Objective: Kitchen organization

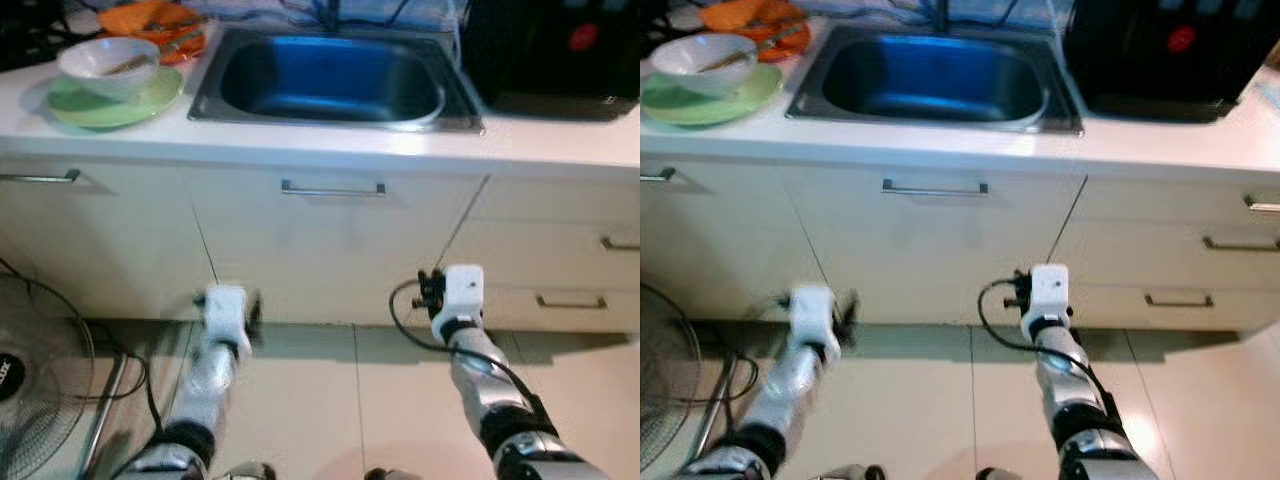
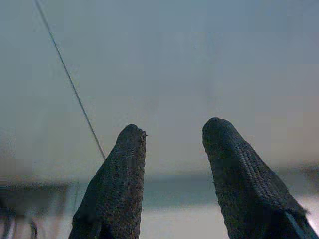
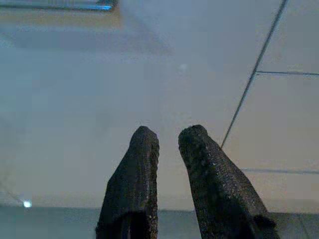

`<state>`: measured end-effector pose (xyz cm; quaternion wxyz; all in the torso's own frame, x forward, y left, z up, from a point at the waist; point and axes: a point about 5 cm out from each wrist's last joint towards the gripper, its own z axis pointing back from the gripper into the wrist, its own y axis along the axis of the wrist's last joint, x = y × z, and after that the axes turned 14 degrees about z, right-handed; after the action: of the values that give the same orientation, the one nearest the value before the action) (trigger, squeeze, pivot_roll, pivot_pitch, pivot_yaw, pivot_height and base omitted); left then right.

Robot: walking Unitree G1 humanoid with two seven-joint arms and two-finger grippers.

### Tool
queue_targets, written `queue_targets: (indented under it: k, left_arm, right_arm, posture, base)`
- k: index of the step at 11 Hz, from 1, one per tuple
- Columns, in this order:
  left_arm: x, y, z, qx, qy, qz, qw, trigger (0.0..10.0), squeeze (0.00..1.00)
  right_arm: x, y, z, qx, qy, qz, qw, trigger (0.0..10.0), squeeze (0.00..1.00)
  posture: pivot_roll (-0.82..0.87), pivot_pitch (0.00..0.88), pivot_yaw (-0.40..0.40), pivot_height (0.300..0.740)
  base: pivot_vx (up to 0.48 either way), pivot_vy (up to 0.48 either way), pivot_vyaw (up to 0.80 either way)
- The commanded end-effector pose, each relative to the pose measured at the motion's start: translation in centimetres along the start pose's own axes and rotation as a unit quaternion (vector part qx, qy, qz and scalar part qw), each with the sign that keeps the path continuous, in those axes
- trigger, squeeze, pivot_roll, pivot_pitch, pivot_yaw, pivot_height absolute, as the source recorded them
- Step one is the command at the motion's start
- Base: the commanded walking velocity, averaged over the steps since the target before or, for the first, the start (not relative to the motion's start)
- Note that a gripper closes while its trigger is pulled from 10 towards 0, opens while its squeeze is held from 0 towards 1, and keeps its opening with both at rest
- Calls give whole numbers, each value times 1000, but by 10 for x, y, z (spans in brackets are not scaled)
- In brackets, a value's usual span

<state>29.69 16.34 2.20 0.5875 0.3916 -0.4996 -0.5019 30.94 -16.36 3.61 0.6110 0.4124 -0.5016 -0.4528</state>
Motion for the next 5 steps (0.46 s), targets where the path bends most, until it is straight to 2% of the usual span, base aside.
queue_targets:
  k: [1, 2, 3, 4, 5]
  left_arm:
    - [12, 28, -10, 70, -20, 2, 997, 10000, 0]
    - [16, 41, -13, 96, -24, 2, 995, 10000, 0]
    - [26, 69, -20, 144, -38, 2, 989, 10000, 0]
    - [40, 107, -25, 204, -63, 15, 977, 10000, 0]
    - [49, 125, -25, 230, -74, 13, 970, 10000, 0]
  right_arm:
    - [8, 32, -11, 55, -4, -3, 998, 10000, 0]
    - [8, 44, -13, 84, -1, 4, 996, 10000, 0]
    - [8, 65, -15, 124, -14, -31, 992, 10000, 0]
    - [10, 94, -18, 167, -30, -79, 982, 10000, 0]
    - [9, 110, -19, 186, -31, -84, 978, 10000, 0]
  posture:
    - [-23, 90, -23, 740]
    - [-24, 86, -26, 740]
    - [-25, 78, -29, 740]
    - [-25, 66, -29, 740]
    - [-27, 55, -26, 740]
  base:
    - [0, 0, 0]
    - [0, 0, 0]
    - [0, 0, 0]
    - [0, 0, 0]
    - [0, 0, 0]
